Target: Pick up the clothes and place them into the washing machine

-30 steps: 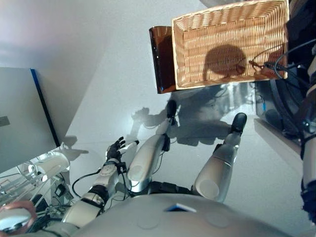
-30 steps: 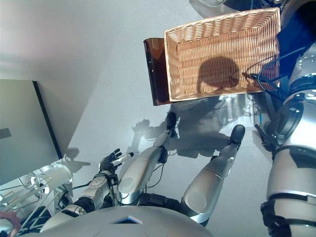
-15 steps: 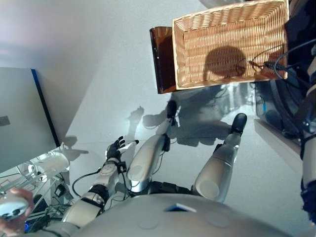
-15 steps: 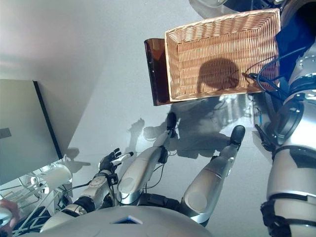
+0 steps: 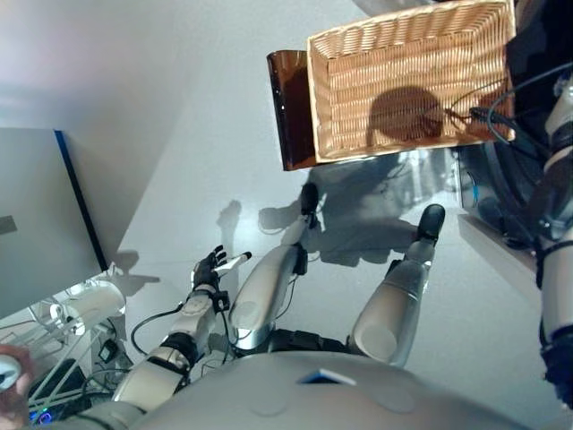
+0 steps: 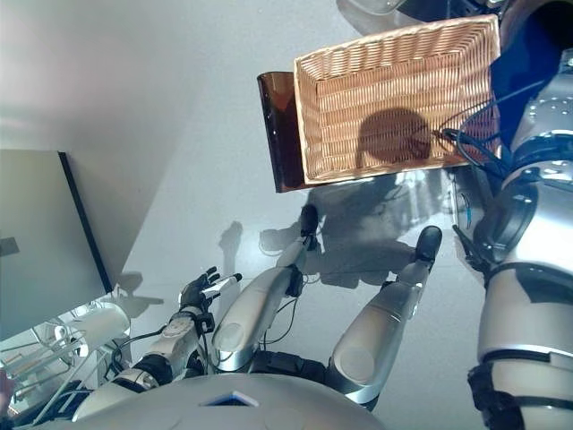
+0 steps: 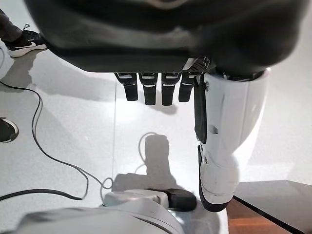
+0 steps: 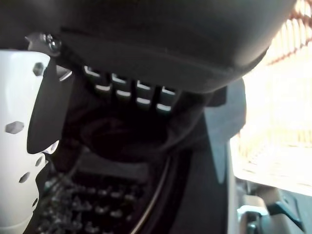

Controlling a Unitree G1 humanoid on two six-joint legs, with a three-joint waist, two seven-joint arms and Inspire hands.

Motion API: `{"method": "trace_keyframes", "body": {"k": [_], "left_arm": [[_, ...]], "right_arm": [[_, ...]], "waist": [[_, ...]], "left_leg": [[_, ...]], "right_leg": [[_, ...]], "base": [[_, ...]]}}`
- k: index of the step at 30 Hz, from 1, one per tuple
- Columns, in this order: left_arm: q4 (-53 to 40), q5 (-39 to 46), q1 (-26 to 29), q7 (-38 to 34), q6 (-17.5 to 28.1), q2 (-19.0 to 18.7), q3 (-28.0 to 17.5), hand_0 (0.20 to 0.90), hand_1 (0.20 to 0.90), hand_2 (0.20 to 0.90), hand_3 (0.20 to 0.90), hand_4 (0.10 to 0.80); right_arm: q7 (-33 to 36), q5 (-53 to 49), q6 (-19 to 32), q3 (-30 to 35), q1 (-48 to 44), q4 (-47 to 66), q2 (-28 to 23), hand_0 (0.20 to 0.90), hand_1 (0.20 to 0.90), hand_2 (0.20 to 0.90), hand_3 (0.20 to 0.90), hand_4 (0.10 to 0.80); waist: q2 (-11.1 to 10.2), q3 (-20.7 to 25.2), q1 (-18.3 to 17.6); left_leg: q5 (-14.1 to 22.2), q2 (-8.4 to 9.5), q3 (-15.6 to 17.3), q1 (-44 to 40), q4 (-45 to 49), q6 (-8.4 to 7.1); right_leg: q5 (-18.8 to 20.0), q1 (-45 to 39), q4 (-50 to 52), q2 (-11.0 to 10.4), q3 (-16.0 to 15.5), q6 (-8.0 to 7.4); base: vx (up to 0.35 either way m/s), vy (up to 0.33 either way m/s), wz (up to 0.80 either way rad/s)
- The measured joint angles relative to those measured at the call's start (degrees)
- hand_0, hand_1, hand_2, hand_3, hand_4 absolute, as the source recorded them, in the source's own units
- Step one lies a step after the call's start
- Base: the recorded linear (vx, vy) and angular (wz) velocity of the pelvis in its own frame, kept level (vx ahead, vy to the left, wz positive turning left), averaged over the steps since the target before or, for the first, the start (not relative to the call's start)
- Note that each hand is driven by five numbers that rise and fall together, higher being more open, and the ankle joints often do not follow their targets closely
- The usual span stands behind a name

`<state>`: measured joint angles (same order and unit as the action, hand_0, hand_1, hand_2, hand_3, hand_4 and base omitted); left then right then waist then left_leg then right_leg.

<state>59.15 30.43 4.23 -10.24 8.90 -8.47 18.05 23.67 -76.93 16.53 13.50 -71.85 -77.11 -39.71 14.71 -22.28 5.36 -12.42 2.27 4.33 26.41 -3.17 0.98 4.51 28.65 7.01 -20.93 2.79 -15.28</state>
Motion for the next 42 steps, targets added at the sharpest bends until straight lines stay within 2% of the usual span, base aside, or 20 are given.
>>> {"method": "trace_keyframes", "body": {"k": [4,9,14,18,21,24,31,34,42], "left_arm": [[0.02,0.53,0.32,0.00,0.15,0.05,0.00,0.900,0.900,0.900,0.900,0.800],[-0.02,0.54,0.54,-0.01,0.23,0.03,-0.30,0.900,0.900,0.900,0.900,0.800],[0.44,0.54,0.51,-0.08,0.20,-0.63,-2.28,0.900,0.900,0.900,0.900,0.800],[1.06,0.55,0.48,-0.09,0.17,-0.34,-2.26,0.900,0.900,0.900,0.900,0.800],[1.36,0.80,0.53,-1.20,0.32,-0.60,-3.55,0.900,0.900,0.900,0.900,0.800],[1.53,0.82,0.68,-1.28,0.46,-0.50,-3.57,0.900,0.900,0.900,0.900,0.800],[1.54,0.80,0.99,-1.41,1.15,-0.52,-3.88,0.900,0.900,0.900,0.900,0.800],[1.63,0.74,1.28,-2.36,1.59,-1.52,-4.22,0.900,0.900,0.900,0.900,0.800],[1.76,0.75,2.39,-4.00,1.77,-1.47,-4.72,0.900,0.900,0.900,0.900,0.800]], "right_arm": [[0.03,3.94,-0.70,-0.64,1.04,-0.01,1.43,0.900,0.900,0.900,0.900,0.800],[-0.02,10.91,-4.38,-5.21,1.61,-0.40,2.64,0.900,0.900,0.900,0.900,0.800],[-0.07,17.41,-6.88,-9.92,3.06,-0.35,4.94,0.900,0.900,0.900,0.900,0.800],[-0.20,23.09,-9.17,-13.12,4.92,1.54,5.13,0.900,0.900,0.900,0.900,0.800],[-1.26,28.40,-10.26,-20.98,7.66,4.50,5.42,0.900,0.900,0.900,0.900,0.800],[-2.36,30.72,-11.76,-21.74,7.69,4.21,6.38,0.900,0.900,0.900,0.900,0.800],[-5.35,36.36,-12.97,-25.59,7.90,3.85,6.67,0.900,0.900,0.900,0.900,0.800],[-5.50,41.55,-12.94,-31.04,8.02,5.34,7.78,0.900,0.900,0.900,0.900,0.800],[-4.12,45.79,-12.68,-31.79,9.98,10.58,12.14,0.900,0.900,0.900,0.900,0.800]], "waist": [[-0.12,-0.09,0.00],[-0.47,-0.32,-0.54],[-3.59,-0.11,-1.65],[-3.76,-0.22,-1.95],[-5.04,-1.01,-2.84],[-5.71,-0.97,-3.28],[-6.58,-1.17,-3.26],[-7.97,-1.11,-3.53],[-8.84,-1.59,-4.69]], "left_leg": [[0.07,-0.81,0.27,-0.45,0.45,-0.10],[0.13,-0.99,0.62,-1.10,0.92,-0.19],[0.57,-1.63,0.76,-1.10,2.14,-0.91],[0.41,-2.05,0.74,-1.06,2.16,-0.88],[0.47,-2.65,0.96,-0.89,2.25,-1.24],[0.56,-2.74,0.98,-0.92,2.12,-1.37],[0.70,-3.04,1.03,-0.82,1.99,-1.56],[0.58,-3.60,1.34,1.03,1.94,-2.34],[-0.35,-3.98,1.79,1.70,0.03,-2.17]], "right_leg": [[0.00,-0.15,0.85,0.75,-0.02,-0.01],[-0.05,-0.27,1.90,0.86,-0.03,0.04],[-0.32,-0.23,2.68,1.62,0.55,0.52],[-0.16,-0.15,2.69,2.04,0.69,0.73],[-0.17,0.00,2.64,2.78,0.70,0.77],[-0.15,0.07,2.63,2.86,0.69,0.72],[-0.37,0.15,2.55,3.01,0.68,1.06],[0.03,2.22,2.42,3.96,1.05,1.48],[0.97,3.20,0.43,4.50,1.06,1.28]], "base": [[-0.016,-0.004,-0.05],[-0.011,-0.004,-0.03],[-0.027,-0.014,-0.05],[-0.037,-0.020,-0.04],[-0.018,-0.005,-0.05],[0.000,0.000,0.00],[0.000,-0.001,-0.01],[0.007,0.005,-0.08],[0.004,0.014,-0.02]]}}
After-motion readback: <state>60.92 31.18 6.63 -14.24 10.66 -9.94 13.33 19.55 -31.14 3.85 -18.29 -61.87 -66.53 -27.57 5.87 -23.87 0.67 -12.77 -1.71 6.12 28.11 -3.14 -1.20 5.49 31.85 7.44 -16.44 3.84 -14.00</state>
